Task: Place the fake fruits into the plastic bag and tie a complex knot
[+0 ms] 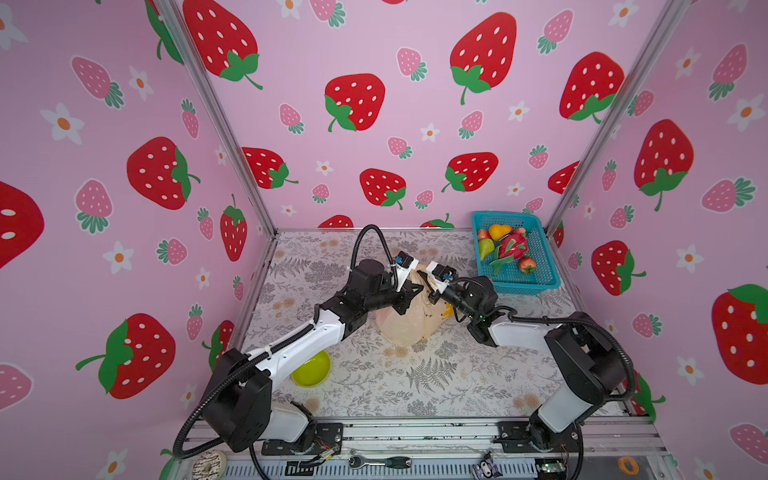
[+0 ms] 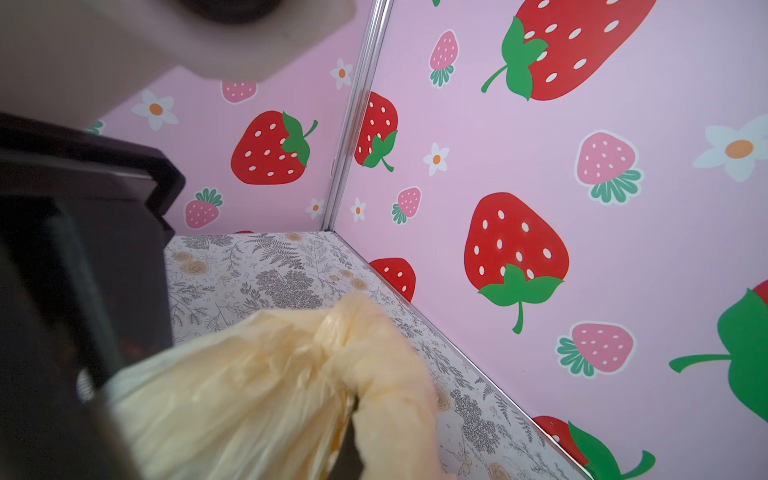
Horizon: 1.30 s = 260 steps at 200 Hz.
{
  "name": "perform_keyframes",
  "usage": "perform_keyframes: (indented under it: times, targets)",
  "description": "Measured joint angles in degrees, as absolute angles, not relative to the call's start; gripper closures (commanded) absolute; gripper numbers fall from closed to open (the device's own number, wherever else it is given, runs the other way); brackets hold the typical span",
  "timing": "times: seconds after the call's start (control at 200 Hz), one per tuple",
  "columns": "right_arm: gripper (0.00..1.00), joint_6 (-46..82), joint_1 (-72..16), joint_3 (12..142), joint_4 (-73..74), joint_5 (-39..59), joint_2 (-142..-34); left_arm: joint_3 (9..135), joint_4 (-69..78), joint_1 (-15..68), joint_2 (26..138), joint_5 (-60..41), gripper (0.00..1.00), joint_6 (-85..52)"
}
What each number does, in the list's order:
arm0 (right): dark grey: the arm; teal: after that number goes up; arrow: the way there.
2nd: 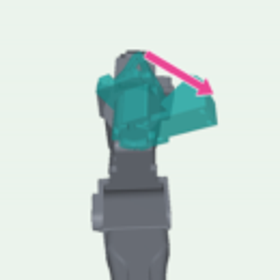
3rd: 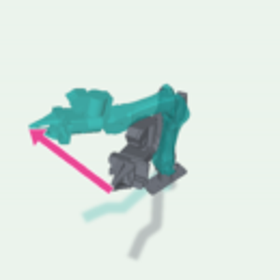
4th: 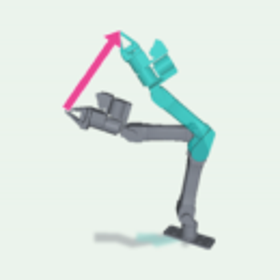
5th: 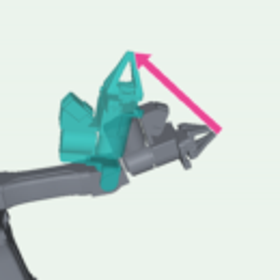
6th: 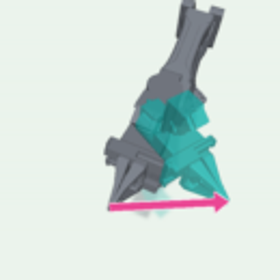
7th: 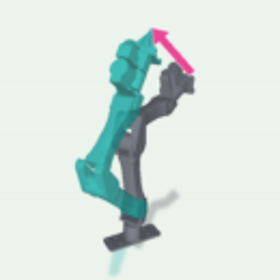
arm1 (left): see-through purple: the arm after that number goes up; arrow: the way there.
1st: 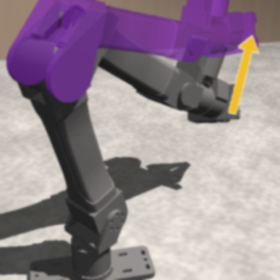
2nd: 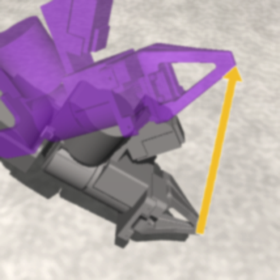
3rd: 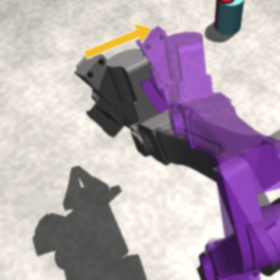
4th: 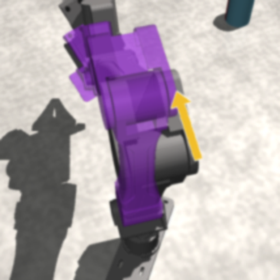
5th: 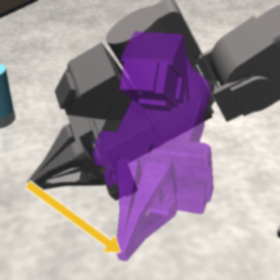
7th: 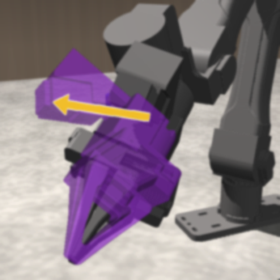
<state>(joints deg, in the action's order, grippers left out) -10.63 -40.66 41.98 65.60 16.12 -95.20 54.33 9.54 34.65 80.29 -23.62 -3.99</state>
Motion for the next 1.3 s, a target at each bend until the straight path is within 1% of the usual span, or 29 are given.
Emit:
perform_keyframes:
  times: [0.12,0.43,0.565,0.73,0.826,0.926,1.006,1.171,1.301]
  targets:
    - [0.93,-13.8,-40.64,41.5,63.33,17.06,-95.18,52.73,10.44,34.79,80.16,-22.61,0.9,-4.97]
    - [0.91,-21.32,-40.23,41.74,54.19,18.57,-93.19,52.01,9.63,34.79,77.38,-18.26,0.92,-4.82]
    - [0.93,-20.18,-40.23,42.02,53.56,18.79,-93.17,52.01,9.13,35.29,77.41,-18.41,0.93,-4.43]
    - [0.94,-13.74,-40.23,42.09,56.42,21.3,-93.76,52.07,9.32,37.85,78.87,-18.65,0.9,-2.92]
    - [0.94,-10.26,-40.12,42.09,58.26,22.92,-94.19,52.07,9.58,39.16,80.03,-18.7,0.82,-1.91]
    - [0.95,-8.08,-39.86,42.06,59.51,24.67,-94.26,52.07,10.11,39.79,80.25,-18.92,0.7,-1.5]
    - [0.96,-7.16,-39.59,41.82,60.82,25.98,-94.26,52.07,10.44,39.94,80.07,-18.9,0.64,-1.26]
    - [0.97,-6.68,-38.81,40.47,63.24,28.71,-94.26,52.03,8.29,39.59,76.82,-19.29,0.48,0.71]
    - [0.97,-6.72,-38.17,40.4,63.9,30.76,-94.26,51.99,5.34,37.95,72.47,-20.16,0.44,2.0]
